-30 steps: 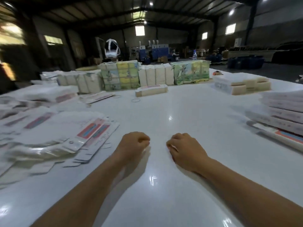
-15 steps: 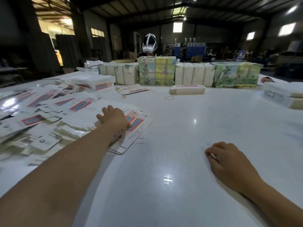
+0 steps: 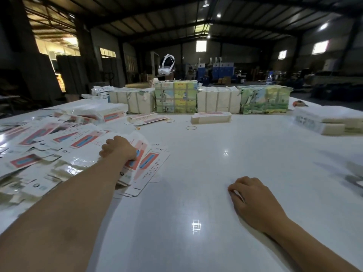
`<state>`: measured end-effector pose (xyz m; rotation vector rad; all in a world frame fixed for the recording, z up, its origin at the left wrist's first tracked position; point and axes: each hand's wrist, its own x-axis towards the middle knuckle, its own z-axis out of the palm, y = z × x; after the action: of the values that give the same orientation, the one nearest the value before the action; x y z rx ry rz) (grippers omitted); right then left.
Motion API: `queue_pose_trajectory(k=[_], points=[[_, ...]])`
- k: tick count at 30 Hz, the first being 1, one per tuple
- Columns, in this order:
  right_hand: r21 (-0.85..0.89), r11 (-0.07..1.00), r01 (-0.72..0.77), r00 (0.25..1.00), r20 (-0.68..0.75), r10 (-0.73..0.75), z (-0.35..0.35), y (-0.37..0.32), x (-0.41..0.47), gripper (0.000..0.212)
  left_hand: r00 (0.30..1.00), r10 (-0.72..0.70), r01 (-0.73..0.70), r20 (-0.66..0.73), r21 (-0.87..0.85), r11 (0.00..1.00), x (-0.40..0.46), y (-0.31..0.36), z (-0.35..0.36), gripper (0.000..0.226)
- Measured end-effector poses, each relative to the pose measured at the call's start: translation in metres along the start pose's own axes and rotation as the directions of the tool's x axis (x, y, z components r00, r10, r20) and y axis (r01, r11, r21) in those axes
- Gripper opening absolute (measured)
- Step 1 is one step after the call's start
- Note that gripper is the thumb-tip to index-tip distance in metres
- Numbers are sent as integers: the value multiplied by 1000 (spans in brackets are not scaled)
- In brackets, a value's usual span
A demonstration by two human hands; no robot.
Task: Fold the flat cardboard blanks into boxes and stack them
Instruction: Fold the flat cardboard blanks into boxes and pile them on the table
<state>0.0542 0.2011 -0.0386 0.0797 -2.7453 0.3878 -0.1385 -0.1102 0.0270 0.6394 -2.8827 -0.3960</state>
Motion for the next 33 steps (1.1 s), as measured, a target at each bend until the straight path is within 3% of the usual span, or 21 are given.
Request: queue_pose_trajectory(k=[3, 5, 8, 10, 11, 13, 14, 15, 16, 18, 20, 24, 26, 28, 31, 33], points=[[-20, 1000, 1, 1000, 8, -1, 0, 1, 0, 28, 980, 127, -119, -151, 62, 991, -10, 1, -2, 60], [-16, 1000, 7, 1000, 31, -7, 0, 0, 0, 29, 971, 173, -165, -164, 61, 984, -19, 5, -12, 51], [79, 996, -37, 998, 46, 33, -2, 1, 1, 30, 932, 352, -362, -85, -242, 900, -38, 23, -30, 21], [376, 916, -142, 988, -9, 157, -8, 0, 2, 24, 863, 504, -450, -13, -472, 758, -63, 37, -33, 8], [589, 783, -198, 966, -20, 259, -12, -2, 3, 21, 816, 577, -479, 27, -527, 702, -79, 41, -31, 4], [893, 340, -296, 880, 117, 459, -25, -4, 6, 27, 699, 709, -546, 94, -570, 614, -111, 46, -22, 4], [933, 131, -336, 839, 233, 491, -31, -4, 7, 29, 642, 757, -576, 121, -575, 581, -126, 47, -16, 6], [930, -10, -366, 811, 324, 488, -35, -3, 6, 30, 599, 786, -590, 152, -580, 562, -140, 48, -10, 7], [923, -63, -379, 809, 363, 462, -38, -3, 4, 29, 572, 800, -591, 179, -587, 554, -152, 49, -3, 7], [935, -21, -355, 838, 328, 437, -39, 0, 0, 22, 545, 816, -576, 194, -620, 532, -173, 50, 7, 5], [946, 51, -319, 853, 264, 451, -38, 2, -4, 21, 550, 826, -637, 122, -579, 509, -187, 49, 15, 6], [938, 182, -295, 901, 210, 380, -36, -5, -7, 12, 487, 873, -857, 22, -181, 482, -209, 51, 22, 92], [942, 193, -276, 919, 200, 338, -35, -9, -8, 12, 469, 883, -879, -25, -107, 464, -218, 54, 26, 104], [958, 83, -274, 925, 238, 297, -37, -10, -9, 12, 443, 889, -894, -114, -138, 427, -221, 54, 25, 99], [939, -177, -294, 933, 322, 158, -43, -7, -10, 26, 369, 881, -929, -298, -151, 338, -224, 53, 19, 92], [940, -188, -285, 948, 305, 90, -45, -4, -12, 32, 313, 866, -950, -390, -136, 282, -226, 51, 15, 89]])
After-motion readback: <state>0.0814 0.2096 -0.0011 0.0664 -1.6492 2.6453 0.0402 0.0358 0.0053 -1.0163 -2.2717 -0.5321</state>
